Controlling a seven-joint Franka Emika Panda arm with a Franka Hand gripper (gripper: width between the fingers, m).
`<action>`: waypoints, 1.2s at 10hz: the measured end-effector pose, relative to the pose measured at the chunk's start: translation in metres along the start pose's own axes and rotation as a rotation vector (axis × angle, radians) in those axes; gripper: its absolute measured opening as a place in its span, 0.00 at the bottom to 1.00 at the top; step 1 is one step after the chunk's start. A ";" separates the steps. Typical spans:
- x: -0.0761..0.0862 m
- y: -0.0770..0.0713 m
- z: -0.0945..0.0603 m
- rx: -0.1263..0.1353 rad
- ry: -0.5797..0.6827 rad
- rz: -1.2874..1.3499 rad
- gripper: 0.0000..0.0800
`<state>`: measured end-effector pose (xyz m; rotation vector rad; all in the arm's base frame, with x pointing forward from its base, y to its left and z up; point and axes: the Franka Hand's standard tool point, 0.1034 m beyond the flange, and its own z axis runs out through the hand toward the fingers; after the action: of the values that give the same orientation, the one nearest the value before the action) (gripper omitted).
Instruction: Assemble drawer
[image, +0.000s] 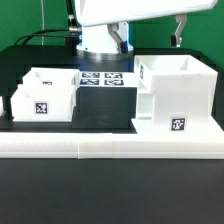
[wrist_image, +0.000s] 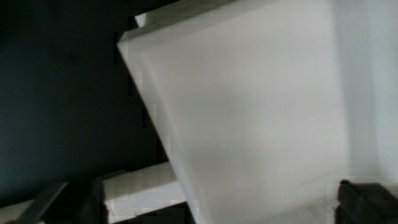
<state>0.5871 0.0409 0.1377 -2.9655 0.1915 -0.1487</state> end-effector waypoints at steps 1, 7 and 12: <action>0.000 0.000 0.000 0.000 -0.001 -0.054 0.81; -0.041 0.108 -0.007 -0.066 -0.027 -0.156 0.81; -0.042 0.114 -0.004 -0.062 -0.032 -0.166 0.81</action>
Offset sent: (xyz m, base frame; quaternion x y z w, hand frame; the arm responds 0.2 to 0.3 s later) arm -0.0672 -0.0850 -0.0055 -0.0831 -0.0091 -0.0047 0.9965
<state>0.5311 -0.0659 0.1188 -3.0411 -0.0555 -0.1179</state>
